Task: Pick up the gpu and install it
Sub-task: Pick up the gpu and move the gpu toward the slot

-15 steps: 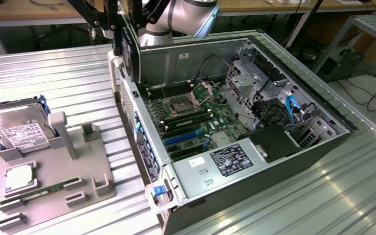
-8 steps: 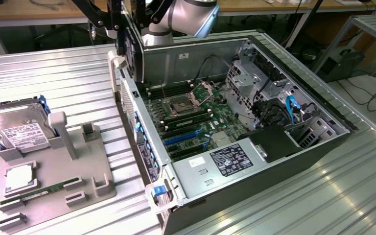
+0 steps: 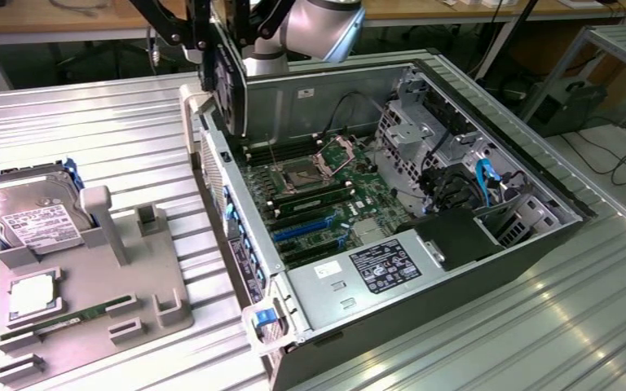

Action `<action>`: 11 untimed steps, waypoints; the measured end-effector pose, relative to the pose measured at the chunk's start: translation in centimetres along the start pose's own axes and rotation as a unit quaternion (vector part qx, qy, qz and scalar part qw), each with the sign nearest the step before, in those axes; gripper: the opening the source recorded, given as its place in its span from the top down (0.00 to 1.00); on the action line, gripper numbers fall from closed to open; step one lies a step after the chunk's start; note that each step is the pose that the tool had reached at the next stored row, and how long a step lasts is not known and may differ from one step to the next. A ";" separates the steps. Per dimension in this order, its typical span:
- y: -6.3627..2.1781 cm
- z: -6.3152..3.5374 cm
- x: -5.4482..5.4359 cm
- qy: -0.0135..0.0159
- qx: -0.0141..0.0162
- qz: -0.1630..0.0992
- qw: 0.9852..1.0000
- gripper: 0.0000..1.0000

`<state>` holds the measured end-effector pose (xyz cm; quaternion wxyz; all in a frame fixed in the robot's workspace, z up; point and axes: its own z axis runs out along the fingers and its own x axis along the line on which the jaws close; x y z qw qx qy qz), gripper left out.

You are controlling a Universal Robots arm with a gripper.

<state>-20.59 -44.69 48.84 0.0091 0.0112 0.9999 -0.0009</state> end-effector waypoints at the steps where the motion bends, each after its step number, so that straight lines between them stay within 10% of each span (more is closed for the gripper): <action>1: 0.00 0.00 -0.1 0.000 0.000 0.000 1.000 0.72; 11: 0.02 0.02 -0.9 0.000 0.000 0.000 1.000 0.72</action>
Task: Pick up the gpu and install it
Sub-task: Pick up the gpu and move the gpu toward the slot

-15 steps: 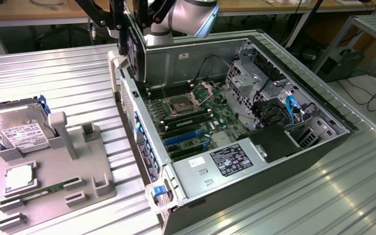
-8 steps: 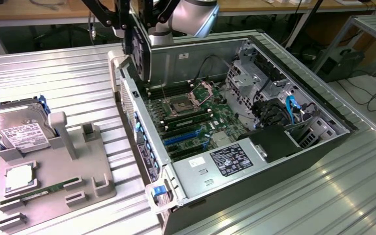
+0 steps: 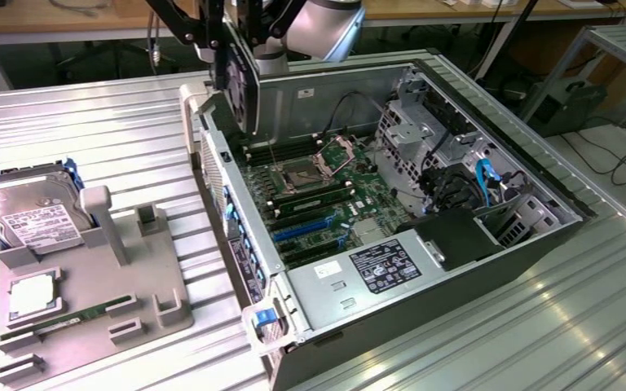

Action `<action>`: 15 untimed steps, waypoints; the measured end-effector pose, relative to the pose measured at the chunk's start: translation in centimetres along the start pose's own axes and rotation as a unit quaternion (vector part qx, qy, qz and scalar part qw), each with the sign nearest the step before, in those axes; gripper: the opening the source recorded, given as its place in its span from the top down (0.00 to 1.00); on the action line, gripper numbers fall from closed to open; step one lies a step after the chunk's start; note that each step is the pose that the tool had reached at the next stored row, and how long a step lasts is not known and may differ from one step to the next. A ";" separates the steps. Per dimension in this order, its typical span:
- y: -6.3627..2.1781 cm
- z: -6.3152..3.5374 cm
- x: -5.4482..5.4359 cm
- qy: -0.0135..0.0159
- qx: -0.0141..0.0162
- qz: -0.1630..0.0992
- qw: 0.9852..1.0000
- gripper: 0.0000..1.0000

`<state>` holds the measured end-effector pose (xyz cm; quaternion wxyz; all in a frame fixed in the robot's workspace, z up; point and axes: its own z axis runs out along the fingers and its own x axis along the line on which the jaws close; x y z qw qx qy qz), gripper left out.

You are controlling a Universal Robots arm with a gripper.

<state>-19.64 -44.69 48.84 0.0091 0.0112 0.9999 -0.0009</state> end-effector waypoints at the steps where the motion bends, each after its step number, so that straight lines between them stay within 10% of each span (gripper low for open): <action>1: 0.00 0.00 -0.1 0.000 0.000 0.000 1.000 0.72; 15: 0.02 0.02 -0.8 0.000 0.000 0.000 1.000 0.72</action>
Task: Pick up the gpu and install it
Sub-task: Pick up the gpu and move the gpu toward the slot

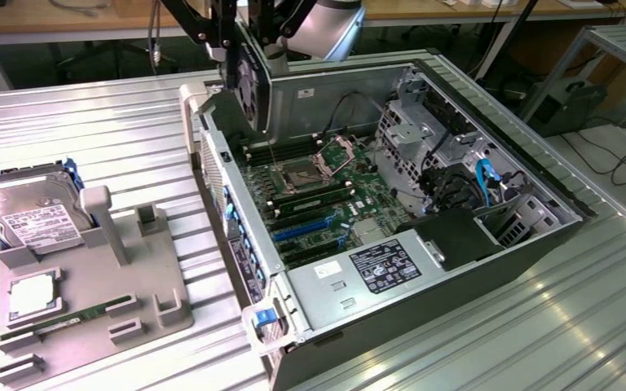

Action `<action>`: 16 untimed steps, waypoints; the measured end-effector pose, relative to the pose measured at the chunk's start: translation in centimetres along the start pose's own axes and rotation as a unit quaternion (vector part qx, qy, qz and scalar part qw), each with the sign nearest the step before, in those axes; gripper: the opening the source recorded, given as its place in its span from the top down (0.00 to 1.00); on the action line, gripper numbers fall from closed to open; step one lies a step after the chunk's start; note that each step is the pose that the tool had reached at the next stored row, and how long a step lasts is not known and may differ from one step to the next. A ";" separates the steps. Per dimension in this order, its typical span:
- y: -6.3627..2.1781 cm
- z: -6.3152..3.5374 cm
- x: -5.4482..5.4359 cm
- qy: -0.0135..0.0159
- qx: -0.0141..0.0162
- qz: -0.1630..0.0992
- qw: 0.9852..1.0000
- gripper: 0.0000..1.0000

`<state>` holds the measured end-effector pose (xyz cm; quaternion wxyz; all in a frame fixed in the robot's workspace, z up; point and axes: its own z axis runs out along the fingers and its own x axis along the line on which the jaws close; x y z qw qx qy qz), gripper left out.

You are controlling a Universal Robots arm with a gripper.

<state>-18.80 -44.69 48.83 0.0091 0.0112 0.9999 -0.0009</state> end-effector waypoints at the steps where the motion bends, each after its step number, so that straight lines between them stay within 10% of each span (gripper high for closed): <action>1: 0.00 0.00 -0.1 0.000 0.000 0.000 1.000 0.72; 16: 0.03 0.05 -1.4 0.000 0.000 0.000 1.000 0.72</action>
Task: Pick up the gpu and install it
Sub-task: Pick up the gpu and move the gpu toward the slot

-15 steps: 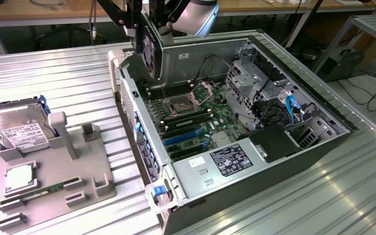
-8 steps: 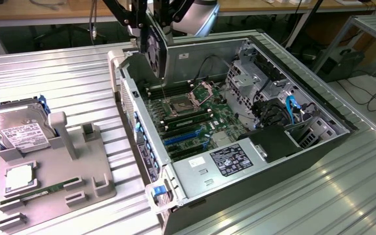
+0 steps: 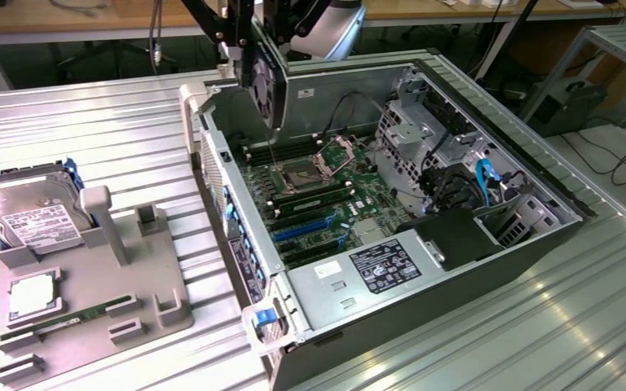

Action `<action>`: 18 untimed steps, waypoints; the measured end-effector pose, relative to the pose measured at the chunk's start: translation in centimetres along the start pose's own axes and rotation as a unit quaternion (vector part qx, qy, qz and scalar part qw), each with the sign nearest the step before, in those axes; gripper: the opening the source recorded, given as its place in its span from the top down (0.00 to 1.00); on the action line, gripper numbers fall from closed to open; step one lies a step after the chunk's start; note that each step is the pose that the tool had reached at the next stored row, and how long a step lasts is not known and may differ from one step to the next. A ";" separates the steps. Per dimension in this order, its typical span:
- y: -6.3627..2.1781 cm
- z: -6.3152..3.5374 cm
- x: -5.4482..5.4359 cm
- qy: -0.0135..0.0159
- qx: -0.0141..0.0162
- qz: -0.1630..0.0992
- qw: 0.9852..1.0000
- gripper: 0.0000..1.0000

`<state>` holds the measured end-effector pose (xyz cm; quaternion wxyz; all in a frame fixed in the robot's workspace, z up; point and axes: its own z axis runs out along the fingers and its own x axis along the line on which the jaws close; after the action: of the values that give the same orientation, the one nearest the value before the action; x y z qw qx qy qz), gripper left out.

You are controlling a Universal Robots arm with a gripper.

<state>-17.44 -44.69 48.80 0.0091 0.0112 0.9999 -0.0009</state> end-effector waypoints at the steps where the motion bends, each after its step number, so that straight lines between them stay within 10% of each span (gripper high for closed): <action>1: 0.00 0.01 -0.2 0.000 0.000 0.000 1.000 0.72; 18: 0.06 0.07 -2.6 0.000 0.000 0.000 1.000 0.72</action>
<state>-14.80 -44.69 48.78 0.0091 0.0112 0.9999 -0.0009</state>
